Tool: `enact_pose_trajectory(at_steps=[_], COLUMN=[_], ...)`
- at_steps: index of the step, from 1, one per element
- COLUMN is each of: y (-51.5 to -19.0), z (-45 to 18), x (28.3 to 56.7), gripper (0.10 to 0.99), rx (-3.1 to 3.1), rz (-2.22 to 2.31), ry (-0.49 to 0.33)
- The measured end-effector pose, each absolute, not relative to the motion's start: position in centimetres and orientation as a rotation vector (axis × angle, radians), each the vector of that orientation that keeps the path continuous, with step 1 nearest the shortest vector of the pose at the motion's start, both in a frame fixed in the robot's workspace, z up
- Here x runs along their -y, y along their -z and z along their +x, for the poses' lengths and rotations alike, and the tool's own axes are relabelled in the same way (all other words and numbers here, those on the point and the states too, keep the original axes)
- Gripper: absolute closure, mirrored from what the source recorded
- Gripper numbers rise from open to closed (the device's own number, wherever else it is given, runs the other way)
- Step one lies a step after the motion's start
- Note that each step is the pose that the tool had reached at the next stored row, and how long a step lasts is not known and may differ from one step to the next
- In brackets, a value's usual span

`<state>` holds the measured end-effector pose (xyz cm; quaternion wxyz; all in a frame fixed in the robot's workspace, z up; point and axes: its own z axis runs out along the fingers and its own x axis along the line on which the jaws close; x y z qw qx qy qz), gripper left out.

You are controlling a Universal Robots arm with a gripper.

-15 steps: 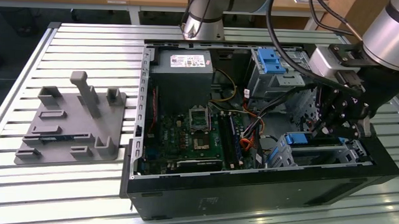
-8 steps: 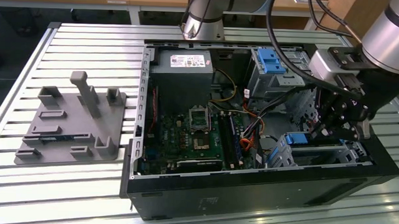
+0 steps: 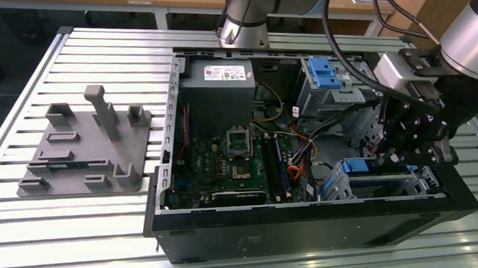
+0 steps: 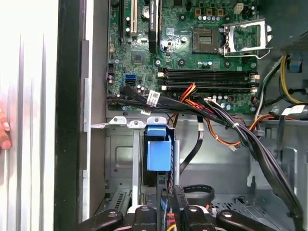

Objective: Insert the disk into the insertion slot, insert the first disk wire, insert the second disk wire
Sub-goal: 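Insert the second disk wire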

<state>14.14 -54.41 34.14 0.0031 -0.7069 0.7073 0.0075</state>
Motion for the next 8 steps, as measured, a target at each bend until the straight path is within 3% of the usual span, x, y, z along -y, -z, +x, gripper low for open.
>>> enact_pose_trajectory(at_steps=[8], y=[-37.7], z=[14.1], x=[54.4], gripper=[0.804], rx=[-2.218], rz=[-2.216], ry=[-0.023])
